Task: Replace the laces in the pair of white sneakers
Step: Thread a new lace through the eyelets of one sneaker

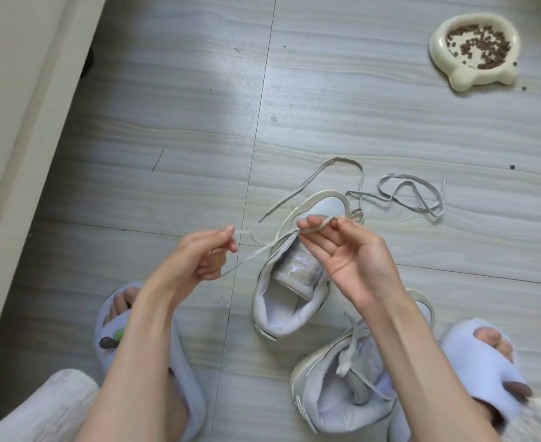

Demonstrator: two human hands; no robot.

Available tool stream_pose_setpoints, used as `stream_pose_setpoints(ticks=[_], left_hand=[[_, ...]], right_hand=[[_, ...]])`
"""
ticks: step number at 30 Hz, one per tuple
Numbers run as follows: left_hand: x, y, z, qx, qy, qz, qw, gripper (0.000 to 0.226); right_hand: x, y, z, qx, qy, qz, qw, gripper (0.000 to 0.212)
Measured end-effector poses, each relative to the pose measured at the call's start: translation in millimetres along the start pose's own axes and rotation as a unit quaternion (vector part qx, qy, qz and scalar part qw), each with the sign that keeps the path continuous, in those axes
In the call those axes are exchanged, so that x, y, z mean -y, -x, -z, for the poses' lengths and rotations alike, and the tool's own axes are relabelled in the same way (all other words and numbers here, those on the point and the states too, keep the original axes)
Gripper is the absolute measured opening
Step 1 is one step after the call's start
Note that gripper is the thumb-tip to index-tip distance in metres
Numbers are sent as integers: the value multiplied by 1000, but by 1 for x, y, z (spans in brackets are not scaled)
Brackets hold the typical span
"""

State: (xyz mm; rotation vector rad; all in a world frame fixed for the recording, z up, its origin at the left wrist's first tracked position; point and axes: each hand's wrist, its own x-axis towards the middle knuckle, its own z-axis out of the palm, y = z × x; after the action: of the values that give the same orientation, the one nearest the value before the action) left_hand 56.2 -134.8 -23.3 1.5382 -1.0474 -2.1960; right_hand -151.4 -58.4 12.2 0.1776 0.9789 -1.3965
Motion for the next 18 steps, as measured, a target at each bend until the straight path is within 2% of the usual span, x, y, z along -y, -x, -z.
stream_pose_setpoints(ticks=[3,6,8,10,11,12,13,15,16,17,18], left_hand=[[-10,0,-12,35,-56,11,998,30],[-19,-2,-18,-12,-62,-21,998,28],[-22,-5,-12,-85,55,-67,993,36],[-24,-4,-2,-124,178,-101,971,49],[-24,-4,1,-128,208,-108,964,52],[-23,-3,3,-122,222,-108,961,52],[-21,-2,2,-108,220,-98,964,50],[-18,-2,0,-72,147,-61,985,40],[-17,-1,-1,-56,75,-38,995,36],[-16,0,-2,-41,1,-19,999,35],[-15,1,-4,-25,-46,-10,999,33]], right_hand=[[-1,6,-10,24,-29,-39,999,17],[13,7,-9,24,-27,-65,997,15],[30,0,7,-21,16,-48,998,16],[45,-7,32,-128,140,-3,982,20],[48,-10,45,-182,233,27,955,21],[48,-11,55,-217,345,51,912,22],[46,-11,62,-227,470,61,851,23],[35,-10,67,-174,678,31,713,33],[30,-10,67,-133,729,-4,672,39],[26,-9,66,-101,747,-33,657,42],[23,-8,64,-79,746,-50,659,42]])
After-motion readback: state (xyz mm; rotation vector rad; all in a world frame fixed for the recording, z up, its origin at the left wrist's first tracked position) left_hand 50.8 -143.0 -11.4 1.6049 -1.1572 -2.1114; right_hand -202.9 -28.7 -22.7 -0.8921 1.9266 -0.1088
